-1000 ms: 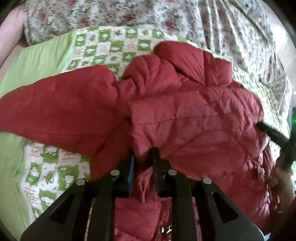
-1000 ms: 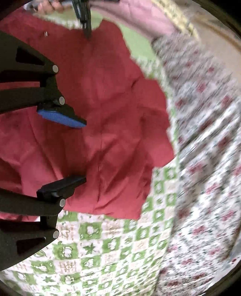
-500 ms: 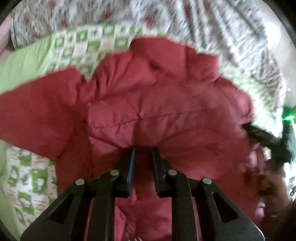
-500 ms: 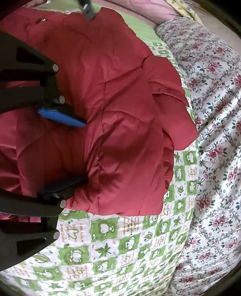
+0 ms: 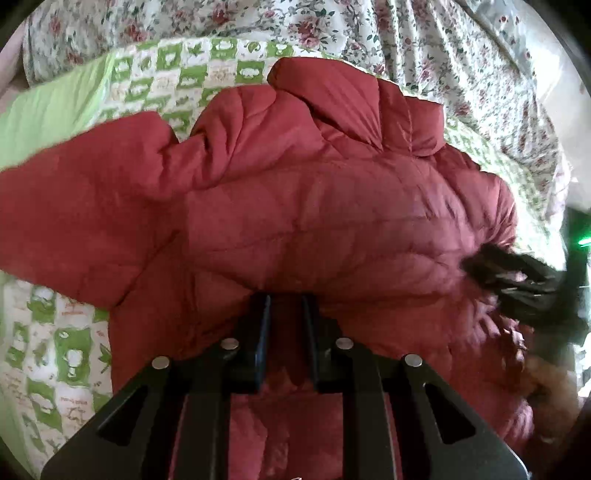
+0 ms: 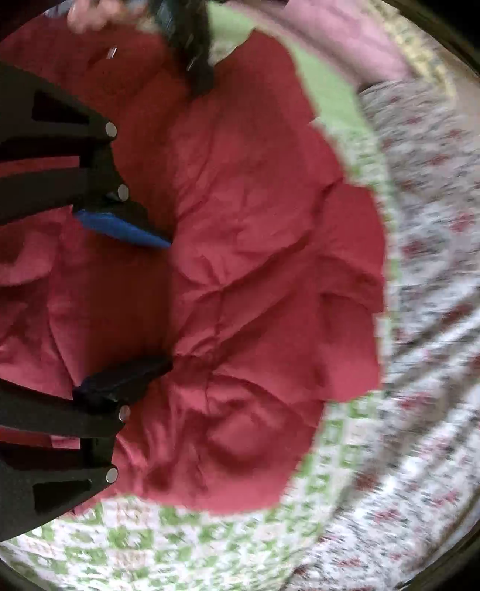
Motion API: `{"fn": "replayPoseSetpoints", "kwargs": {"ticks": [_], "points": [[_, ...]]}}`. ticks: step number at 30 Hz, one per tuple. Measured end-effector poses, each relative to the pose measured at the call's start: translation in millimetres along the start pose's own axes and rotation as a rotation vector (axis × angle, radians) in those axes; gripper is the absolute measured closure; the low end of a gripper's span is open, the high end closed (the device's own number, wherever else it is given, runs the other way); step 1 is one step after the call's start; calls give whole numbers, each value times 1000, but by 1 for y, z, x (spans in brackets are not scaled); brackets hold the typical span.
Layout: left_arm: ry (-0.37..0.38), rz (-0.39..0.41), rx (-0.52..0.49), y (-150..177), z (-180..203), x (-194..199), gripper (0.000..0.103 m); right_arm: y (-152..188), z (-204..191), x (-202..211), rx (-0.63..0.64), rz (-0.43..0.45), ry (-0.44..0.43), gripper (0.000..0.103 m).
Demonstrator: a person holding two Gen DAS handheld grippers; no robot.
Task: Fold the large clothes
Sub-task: 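Grasp the other coat sleeve with the left tool and lift it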
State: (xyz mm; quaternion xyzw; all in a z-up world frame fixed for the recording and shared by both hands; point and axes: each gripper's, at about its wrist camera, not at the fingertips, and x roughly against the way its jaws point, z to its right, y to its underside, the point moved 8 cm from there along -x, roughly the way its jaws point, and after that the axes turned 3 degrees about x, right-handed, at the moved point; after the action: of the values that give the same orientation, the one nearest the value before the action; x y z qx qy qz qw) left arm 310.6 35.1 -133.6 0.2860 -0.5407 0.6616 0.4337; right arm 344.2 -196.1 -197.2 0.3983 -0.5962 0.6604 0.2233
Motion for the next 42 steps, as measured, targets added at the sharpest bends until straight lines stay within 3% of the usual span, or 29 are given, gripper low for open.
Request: {"fn": "replayPoseSetpoints", "kwargs": {"ticks": [3, 6, 12, 19, 31, 33, 35, 42], "points": [[50, -17, 23, 0, -6, -8, 88, 1, 6, -7, -21, 0, 1, 41], [53, -17, 12, -1, -4, -11, 88, 2, 3, -8, -2, -4, 28, 40], [130, 4, 58, 2, -8, 11, 88, -1, 5, 4, -60, 9, -37, 38], [123, 51, 128, 12, -36, 39, 87, -7, -5, 47, -122, 83, -108, 38], [167, 96, 327, 18, -98, 57, 86, 11, -40, 87, -75, 99, -182, 35], [156, 117, 361, 17, -114, 61, 78, 14, -42, 92, -75, 103, -196, 34], [145, 145, 393, 15, -128, 66, 61, 18, -45, 98, -68, 105, -194, 34], [77, 196, 530, 3, -200, 77, 56, 28, -56, 122, -19, 135, -179, 33]]}}
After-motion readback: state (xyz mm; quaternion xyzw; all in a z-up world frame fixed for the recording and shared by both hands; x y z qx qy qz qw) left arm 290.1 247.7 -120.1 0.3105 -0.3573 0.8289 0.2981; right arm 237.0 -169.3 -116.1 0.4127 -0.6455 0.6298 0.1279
